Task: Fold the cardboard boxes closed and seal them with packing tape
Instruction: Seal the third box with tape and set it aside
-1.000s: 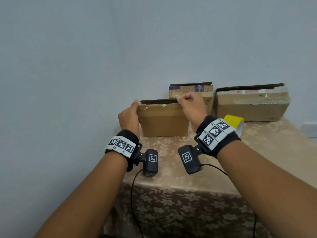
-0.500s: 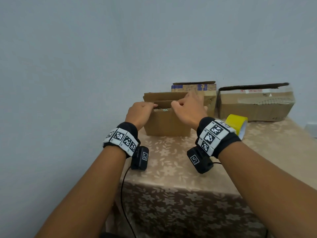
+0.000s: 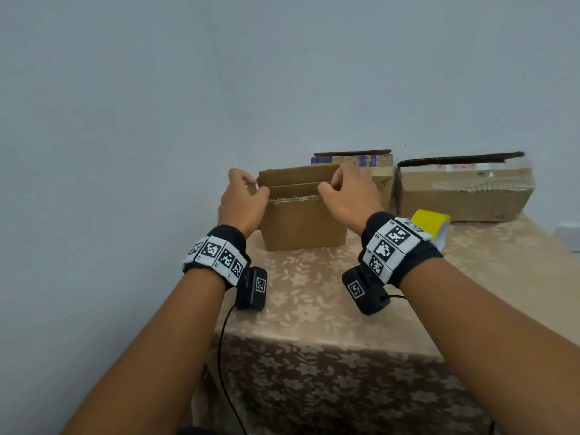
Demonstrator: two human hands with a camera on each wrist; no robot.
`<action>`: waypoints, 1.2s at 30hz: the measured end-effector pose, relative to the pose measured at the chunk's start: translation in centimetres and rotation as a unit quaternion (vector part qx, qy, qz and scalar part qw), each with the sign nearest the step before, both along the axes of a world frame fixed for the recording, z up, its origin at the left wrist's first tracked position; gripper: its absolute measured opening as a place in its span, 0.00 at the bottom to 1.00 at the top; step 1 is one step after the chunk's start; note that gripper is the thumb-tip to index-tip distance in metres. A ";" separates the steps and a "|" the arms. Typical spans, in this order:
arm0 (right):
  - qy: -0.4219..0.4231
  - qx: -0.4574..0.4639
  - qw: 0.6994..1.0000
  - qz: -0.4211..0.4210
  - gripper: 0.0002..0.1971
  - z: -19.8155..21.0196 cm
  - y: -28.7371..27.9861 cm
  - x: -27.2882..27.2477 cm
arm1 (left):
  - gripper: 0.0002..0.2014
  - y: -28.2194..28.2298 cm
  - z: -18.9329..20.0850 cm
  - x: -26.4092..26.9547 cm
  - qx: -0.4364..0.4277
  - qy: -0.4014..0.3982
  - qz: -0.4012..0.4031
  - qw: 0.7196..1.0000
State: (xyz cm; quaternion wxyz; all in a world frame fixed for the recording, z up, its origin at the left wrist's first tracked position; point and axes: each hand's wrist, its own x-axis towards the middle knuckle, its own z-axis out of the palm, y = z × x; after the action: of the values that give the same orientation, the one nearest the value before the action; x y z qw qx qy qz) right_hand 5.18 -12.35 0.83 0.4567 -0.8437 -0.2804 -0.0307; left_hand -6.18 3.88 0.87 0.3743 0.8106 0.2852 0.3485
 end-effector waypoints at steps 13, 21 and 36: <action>0.038 0.069 0.997 -0.013 0.14 -0.5 0.7 0.5 | 0.06 0.7 -1.0 0.0 -0.175 -0.176 0.074 0.966; 0.033 0.068 0.997 -0.018 0.16 -0.5 0.9 0.5 | 0.04 0.6 -1.3 -0.3 -0.193 -0.205 0.048 0.958; 0.038 0.057 0.997 -0.021 0.15 -0.5 0.8 0.7 | 0.05 0.7 -1.9 0.0 -0.230 -0.226 0.022 0.946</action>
State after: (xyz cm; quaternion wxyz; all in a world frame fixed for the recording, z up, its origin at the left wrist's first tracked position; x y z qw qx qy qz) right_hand 5.84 -11.59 0.37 0.5138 -0.8226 -0.2424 -0.0244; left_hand -6.19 4.60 -1.03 0.5972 0.5961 0.2832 0.4559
